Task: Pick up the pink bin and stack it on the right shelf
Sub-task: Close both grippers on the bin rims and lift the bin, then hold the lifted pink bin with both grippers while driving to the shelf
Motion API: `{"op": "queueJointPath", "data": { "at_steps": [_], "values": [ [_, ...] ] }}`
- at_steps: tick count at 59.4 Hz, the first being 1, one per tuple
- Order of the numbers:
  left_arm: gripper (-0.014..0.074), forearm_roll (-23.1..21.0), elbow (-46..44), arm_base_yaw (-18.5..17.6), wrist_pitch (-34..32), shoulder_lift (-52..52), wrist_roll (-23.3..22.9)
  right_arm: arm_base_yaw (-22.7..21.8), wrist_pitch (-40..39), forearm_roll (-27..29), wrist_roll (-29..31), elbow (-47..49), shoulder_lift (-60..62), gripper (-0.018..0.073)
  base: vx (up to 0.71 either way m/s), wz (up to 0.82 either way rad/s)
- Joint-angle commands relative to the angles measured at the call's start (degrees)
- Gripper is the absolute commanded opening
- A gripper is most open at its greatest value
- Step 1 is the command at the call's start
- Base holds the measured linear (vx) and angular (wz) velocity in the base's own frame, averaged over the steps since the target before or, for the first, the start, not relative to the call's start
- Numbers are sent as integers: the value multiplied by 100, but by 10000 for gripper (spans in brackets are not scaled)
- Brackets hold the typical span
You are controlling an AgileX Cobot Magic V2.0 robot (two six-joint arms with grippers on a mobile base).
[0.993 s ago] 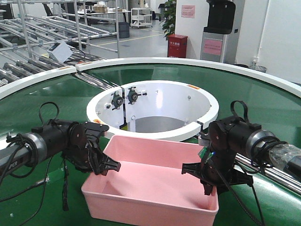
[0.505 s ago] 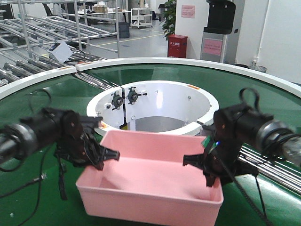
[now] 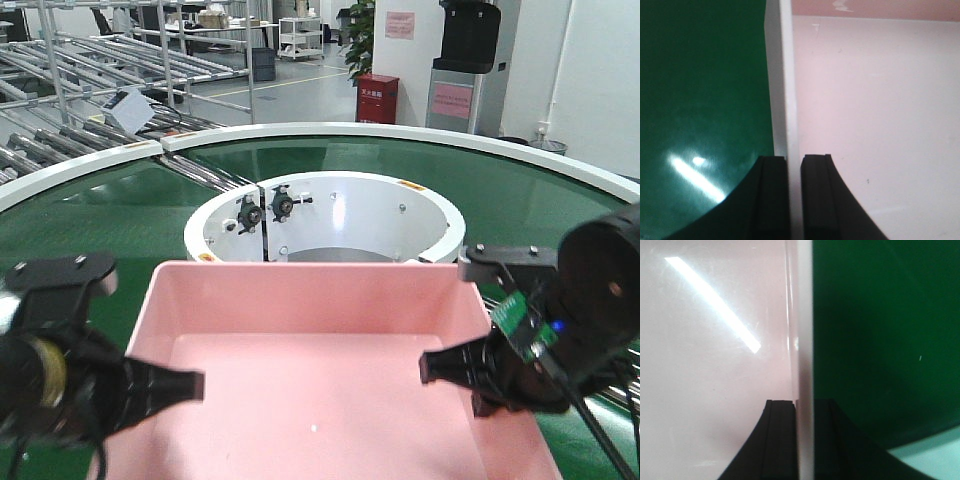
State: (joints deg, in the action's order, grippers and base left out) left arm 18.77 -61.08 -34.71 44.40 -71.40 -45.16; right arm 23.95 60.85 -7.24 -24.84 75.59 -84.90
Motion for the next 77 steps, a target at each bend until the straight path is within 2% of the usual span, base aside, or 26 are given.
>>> {"op": "queueJointPath", "data": {
  "at_steps": [1, 10, 77],
  "values": [
    [42, 285, 161, -190, -558, 564, -223, 146, -244, -611, -222, -211, 473, -3, 0, 0],
    [42, 228, 390, -252, -516, 706, -273, 348, -393, -638, -260, -451, 678, -3, 0, 0],
    [42, 233, 384, -246, -512, 681, -273, 349, -311, -614, -283, -451, 678, -1, -1, -3]
  ]
}}
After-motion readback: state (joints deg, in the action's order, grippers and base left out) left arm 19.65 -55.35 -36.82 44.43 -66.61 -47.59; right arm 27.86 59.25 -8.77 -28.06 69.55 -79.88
